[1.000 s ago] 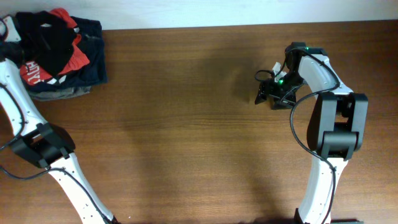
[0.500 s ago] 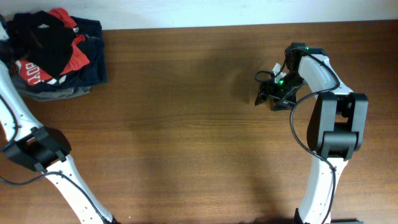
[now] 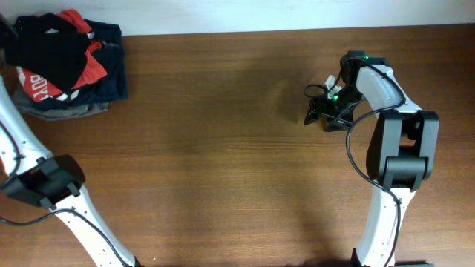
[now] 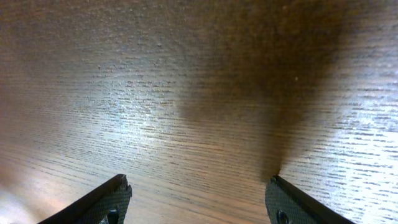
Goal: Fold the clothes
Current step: 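Press the bundle onto the stack with the left gripper, right gripper holding still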
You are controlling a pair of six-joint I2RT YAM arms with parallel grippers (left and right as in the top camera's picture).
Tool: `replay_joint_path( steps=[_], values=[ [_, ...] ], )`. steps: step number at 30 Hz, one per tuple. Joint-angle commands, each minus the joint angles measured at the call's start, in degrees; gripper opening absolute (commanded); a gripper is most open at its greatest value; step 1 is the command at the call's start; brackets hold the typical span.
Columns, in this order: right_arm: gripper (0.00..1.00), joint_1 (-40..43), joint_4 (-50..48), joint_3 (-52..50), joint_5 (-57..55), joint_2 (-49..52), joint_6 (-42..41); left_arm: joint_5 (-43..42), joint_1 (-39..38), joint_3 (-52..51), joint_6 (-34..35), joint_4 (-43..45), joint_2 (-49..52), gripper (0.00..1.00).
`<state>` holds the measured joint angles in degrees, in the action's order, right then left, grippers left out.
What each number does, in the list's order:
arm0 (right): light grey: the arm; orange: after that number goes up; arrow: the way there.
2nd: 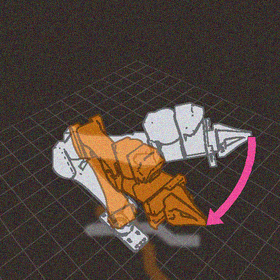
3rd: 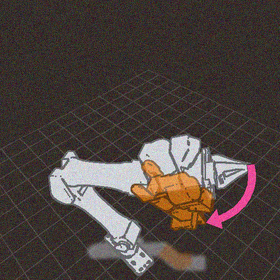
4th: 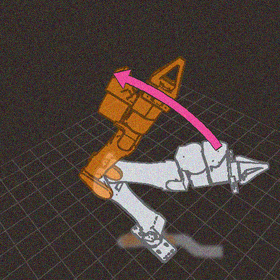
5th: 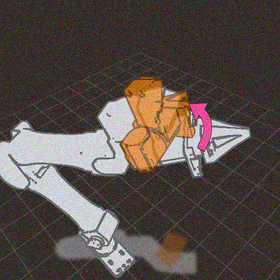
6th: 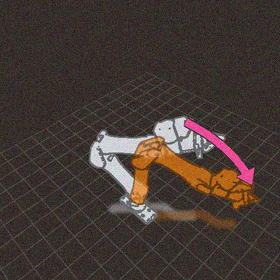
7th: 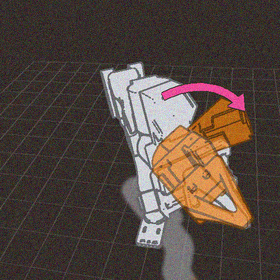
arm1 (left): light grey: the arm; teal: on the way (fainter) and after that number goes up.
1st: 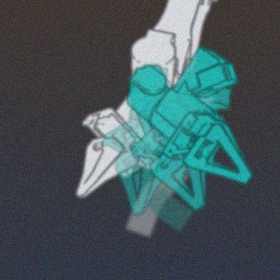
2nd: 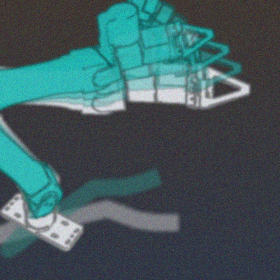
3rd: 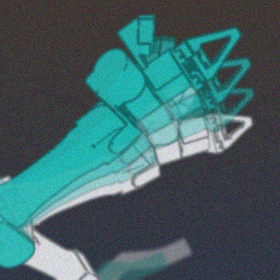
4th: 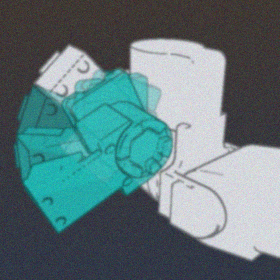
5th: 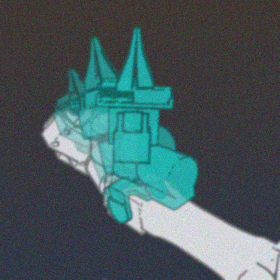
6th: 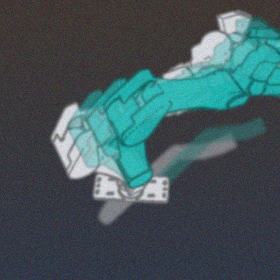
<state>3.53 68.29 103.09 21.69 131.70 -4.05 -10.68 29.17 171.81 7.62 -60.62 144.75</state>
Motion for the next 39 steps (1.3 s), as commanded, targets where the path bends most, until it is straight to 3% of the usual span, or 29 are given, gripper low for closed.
replay_joint_path(
  steps=[1,8,12,16,18,26,39],
  values=[
    [0.74,-0.52,-0.13,0.63,0.76,-0.28,0.15,5.99,-2.58,-3.87,0.52,4.7,-0.98,0.01],
    [0.75,-0.52,-0.11,0.63,0.76,-0.28,0.15,8.13,-4.85,-17.14,0.79,17.2,-0.96,0.0],
    [0.75,-0.52,-0.11,0.63,0.76,-0.28,0.15,15.58,-5.2,-26.84,2.89,30.12,-0.85,0.0],
    [0.74,-0.52,-0.02,0.63,0.79,-0.28,0.13,15.67,-5.18,-37.59,2.89,46.29,0.07,0.01],
    [0.74,-0.52,0.33,0.63,0.79,-0.28,-0.22,15.69,-5.35,-41.16,2.95,50.51,0.94,0.06],
    [0.74,-0.52,3.3,0.63,0.72,-0.28,-0.83,16.52,-5.55,-40.79,2.8,47.93,3.06,0.09],
    [0.76,-0.52,3.26,0.63,0.55,-0.28,-0.68,16.31,-7.28,-32.79,2.86,36.96,-9.57,0.11]
  ],
)
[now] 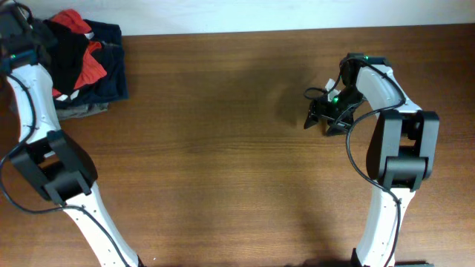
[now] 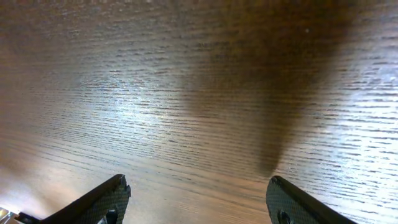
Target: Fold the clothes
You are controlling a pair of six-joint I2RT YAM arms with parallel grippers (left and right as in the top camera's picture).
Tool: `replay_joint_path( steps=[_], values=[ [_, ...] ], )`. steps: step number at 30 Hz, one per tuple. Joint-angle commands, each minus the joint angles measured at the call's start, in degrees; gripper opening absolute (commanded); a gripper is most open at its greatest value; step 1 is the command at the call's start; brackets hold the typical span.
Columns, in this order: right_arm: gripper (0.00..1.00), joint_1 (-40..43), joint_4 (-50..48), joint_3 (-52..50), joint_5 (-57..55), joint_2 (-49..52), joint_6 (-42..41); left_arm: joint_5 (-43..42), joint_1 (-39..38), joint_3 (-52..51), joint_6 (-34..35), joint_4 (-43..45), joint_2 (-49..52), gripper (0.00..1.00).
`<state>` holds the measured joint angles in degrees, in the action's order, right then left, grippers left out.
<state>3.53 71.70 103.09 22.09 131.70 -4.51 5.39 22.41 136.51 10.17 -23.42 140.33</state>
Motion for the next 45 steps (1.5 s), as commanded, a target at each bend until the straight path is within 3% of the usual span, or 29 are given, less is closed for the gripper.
replay_joint_path(
  steps=[1,6,17,19,20,25,29,30,31,38,45],
  values=[
    [0.76,-0.52,-0.2,0.63,0.15,-0.28,-0.22,0.24,-0.52,2.49,0.28,-0.66,-5.11,0.1],
    [0.76,-0.52,-0.33,0.63,0.15,-0.28,-0.22,0.24,-0.55,2.16,0.31,0.35,-0.52,0.11],
    [0.76,-0.52,0.59,0.63,0.17,-0.28,-0.28,-0.02,-0.59,2.16,-0.33,4.24,16.44,0.38],
    [0.76,-0.52,0.59,0.63,0.24,-0.28,-0.48,0.0,-0.72,2.19,-0.39,3.61,16.55,0.49],
    [0.76,-0.52,0.59,0.63,0.28,-0.28,-0.5,0.04,-0.79,2.38,-0.48,3.54,16.2,0.63],
    [0.71,-0.5,0.22,1.05,0.04,-0.33,-3.91,0.04,-1.01,5.33,-1.03,1.16,10.75,0.8],
    [0.68,-0.52,-0.61,2.93,-0.11,-1.81,-5.57,-0.87,-1.07,6.99,-1.03,-2.58,2.64,0.87],
    [0.68,-0.52,-0.61,3.54,-0.26,-2.49,-5.77,-2.05,-1.05,7.02,-1.01,-4.0,0.35,0.96],
    [0.68,-0.52,-0.57,4.31,-0.37,-3.58,-6.1,-3.23,-1.05,7.02,-1.01,-5.66,-1.95,0.99],
    [0.69,-0.52,1.36,7.3,-3.06,-14.86,-6.12,-9.11,-1.05,7.02,-0.98,-14.14,-14.56,0.99],
    [0.71,-0.57,10.16,7.3,-9.29,-30.12,-6.05,-13.7,-1.05,7.02,-0.98,-23.39,-22.53,0.99]
  ],
)
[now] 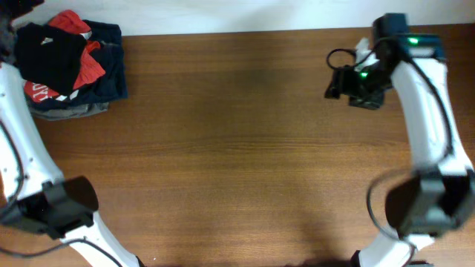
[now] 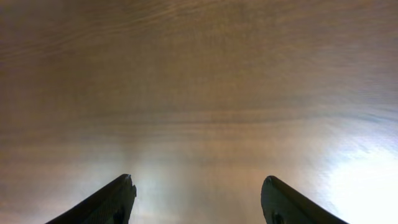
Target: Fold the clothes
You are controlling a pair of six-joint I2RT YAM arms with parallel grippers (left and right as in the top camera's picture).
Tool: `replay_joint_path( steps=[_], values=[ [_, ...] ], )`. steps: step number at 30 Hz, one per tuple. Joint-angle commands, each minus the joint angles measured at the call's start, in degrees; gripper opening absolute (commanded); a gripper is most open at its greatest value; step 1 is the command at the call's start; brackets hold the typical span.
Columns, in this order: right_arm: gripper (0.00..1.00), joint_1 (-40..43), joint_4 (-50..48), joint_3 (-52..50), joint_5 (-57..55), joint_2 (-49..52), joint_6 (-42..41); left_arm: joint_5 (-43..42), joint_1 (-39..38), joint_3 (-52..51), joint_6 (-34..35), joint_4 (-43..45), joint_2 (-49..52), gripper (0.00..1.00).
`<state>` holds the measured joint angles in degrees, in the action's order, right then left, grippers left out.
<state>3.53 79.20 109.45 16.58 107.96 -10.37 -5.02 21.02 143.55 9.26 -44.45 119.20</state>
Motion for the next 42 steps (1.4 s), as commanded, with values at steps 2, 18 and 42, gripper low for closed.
replay_joint_path(
  steps=[2,18,42],
  values=[
    [0.71,-0.57,5.38,0.94,-3.78,-9.51,-0.17,-3.32,0.35,-0.02,-0.04,-3.74,-1.6,0.99],
    [0.73,-2.08,18.12,-2.49,-1.86,-37.24,-0.61,-3.3,0.35,-0.04,-0.07,-15.47,-1.57,0.99],
    [0.99,-2.19,18.12,-4.17,5.68,-47.98,-1.09,-3.15,0.39,-0.04,-0.07,-18.27,-1.57,0.99]
  ],
)
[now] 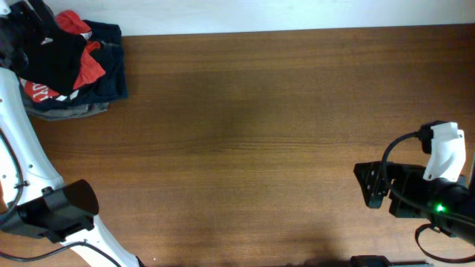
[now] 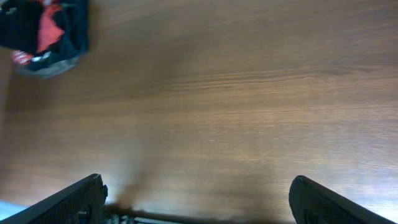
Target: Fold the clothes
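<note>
The clothes lie in one heap (image 1: pixel 74 67) at the table's back left corner: a black garment on top, with red, navy and grey pieces under it. The same heap (image 2: pixel 46 28) appears small at the top left of the right wrist view. My left gripper (image 1: pixel 16 35) is at the heap's left edge, dark against the black garment, so its jaws cannot be made out. My right gripper (image 1: pixel 364 185) hangs near the front right of the table, far from the clothes. Seen from its wrist, the right gripper (image 2: pixel 198 183) is open with nothing between its fingers.
The brown wooden table (image 1: pixel 245 133) spans the view, with a white wall strip along its back edge. My left arm's white link (image 1: pixel 30 148) runs down the left side to its black joint (image 1: pixel 63 208). The right arm's body (image 1: pixel 445 185) sits at the front right.
My right gripper has moved from the table's back right to its front right, still open and now higher above the table. The left gripper stays at the heap, slightly shifted.
At first my right gripper was open low over bare table at the back right, and it stayed there at the following moment. Then it was farther back and right, and now at the front right. Throughout, my left gripper kept to the heap, whose black garment shifted a little.
</note>
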You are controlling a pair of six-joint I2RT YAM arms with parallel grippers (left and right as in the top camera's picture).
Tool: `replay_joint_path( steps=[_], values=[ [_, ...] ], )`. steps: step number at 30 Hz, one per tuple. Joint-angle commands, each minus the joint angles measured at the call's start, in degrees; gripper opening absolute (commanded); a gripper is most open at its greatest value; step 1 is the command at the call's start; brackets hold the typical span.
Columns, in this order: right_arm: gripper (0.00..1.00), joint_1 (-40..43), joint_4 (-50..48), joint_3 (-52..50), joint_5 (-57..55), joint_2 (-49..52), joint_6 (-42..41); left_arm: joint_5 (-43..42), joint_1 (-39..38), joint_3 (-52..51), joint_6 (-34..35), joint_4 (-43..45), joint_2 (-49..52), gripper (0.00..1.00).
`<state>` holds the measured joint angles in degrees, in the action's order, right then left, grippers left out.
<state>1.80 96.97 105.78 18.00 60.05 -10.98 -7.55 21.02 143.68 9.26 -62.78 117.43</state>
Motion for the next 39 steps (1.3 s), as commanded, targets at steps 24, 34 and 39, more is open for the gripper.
replay_joint_path(
  steps=[24,34,39],
  values=[
    [0.99,-0.11,-14.71,-20.48,-0.72,-14.91,15.3,-0.61,0.39,-0.17,-0.07,0.07,0.2,0.99],
    [0.99,0.15,-50.93,-67.43,-0.63,-46.99,19.19,-0.61,0.39,-0.17,-0.07,0.07,0.2,0.99],
    [0.99,0.13,-66.27,-82.99,-0.33,-54.31,19.76,-0.61,0.39,-0.17,-0.07,0.07,0.2,0.99]
  ],
)
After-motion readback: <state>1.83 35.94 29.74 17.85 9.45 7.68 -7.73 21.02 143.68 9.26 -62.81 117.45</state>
